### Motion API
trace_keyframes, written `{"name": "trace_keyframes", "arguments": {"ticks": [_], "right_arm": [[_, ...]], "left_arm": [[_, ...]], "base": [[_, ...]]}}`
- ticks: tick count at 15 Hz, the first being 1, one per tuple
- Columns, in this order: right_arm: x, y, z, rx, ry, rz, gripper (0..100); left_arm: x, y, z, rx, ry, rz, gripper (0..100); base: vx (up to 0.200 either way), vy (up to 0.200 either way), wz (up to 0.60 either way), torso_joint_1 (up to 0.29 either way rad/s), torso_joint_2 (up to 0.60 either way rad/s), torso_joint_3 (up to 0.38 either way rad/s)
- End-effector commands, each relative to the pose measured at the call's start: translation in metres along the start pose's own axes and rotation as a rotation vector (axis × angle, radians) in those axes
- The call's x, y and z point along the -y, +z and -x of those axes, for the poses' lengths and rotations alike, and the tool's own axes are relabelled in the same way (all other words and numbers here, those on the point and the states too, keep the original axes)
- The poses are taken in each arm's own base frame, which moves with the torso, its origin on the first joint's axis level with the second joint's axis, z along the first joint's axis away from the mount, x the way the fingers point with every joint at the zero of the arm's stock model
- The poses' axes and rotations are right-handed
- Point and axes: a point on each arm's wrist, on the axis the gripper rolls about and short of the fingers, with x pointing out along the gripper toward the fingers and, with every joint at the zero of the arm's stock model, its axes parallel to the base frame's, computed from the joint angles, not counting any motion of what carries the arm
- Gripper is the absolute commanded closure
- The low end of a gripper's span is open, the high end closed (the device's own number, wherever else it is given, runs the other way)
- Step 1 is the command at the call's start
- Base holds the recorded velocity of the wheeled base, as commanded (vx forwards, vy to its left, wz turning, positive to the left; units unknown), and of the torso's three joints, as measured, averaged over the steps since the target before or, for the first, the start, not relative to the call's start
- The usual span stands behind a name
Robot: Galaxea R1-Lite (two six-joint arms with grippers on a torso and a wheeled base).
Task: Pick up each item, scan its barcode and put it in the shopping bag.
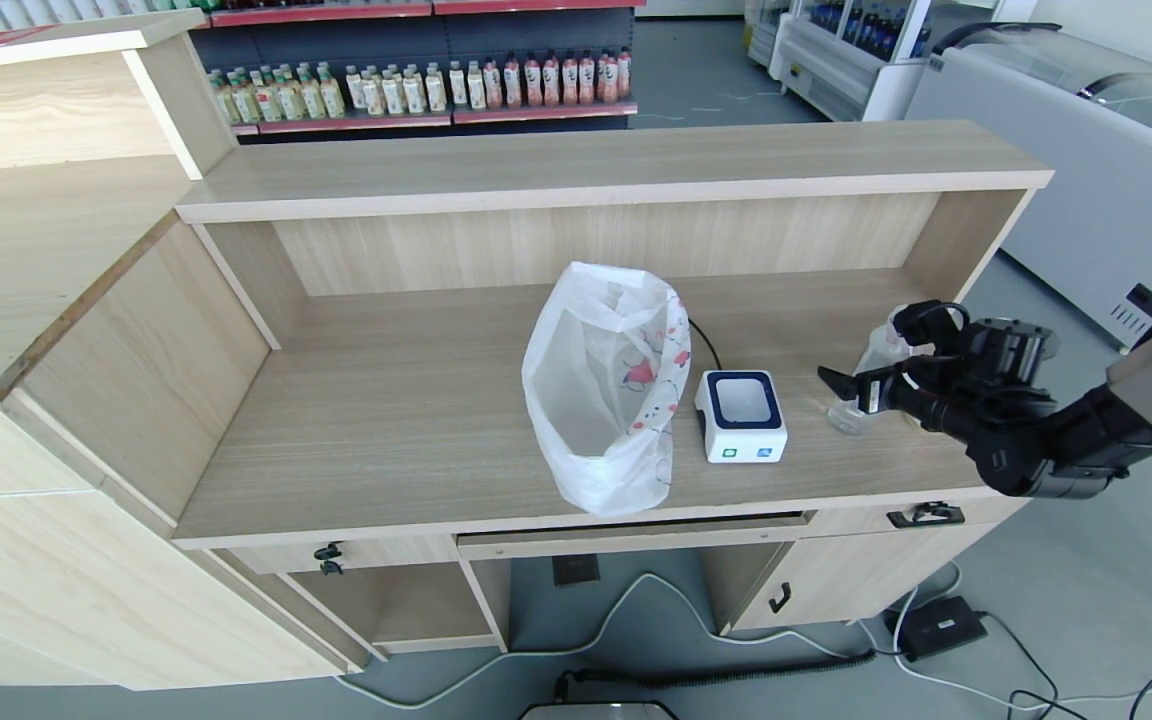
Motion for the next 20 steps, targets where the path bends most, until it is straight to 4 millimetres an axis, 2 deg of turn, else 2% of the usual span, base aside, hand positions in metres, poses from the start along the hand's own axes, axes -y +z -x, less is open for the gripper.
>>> {"name": "trace_keyframes", "arguments": {"ticks": [1,4,5,12,17,20], "right_arm": [[-0.003,0.0,-0.005,0.015,0.02,0.005,0],[-0.004,-0.003,-0.007,0.012,0.027,0.002,0],[-0.004,-0.003,-0.007,0.012,0.027,0.002,100],[-0.004,-0.001,-0.005,0.028,0.019,0.027,100],[-0.01,-0.023,0.006,0.001,0.023,0.059,100],[-0.006,-0.032,0.014,-0.026,0.016,0.056,100]], "left_arm": [[0.0,0.0,0.0,0.0,0.0,0.0,0],[0.0,0.0,0.0,0.0,0.0,0.0,0],[0.0,0.0,0.0,0.0,0.0,0.0,0],[0.0,0.0,0.0,0.0,-0.001,0.0,0],[0.0,0.0,0.0,0.0,0.0,0.0,0],[0.0,0.0,0.0,0.0,0.0,0.0,0]], "base": [[0.0,0.0,0.0,0.0,0.0,0.0],[0.0,0.0,0.0,0.0,0.0,0.0],[0.0,0.0,0.0,0.0,0.0,0.0],[0.0,0.0,0.0,0.0,0.0,0.0],[0.0,0.0,0.0,0.0,0.0,0.0],[0.0,0.0,0.0,0.0,0.0,0.0]]}}
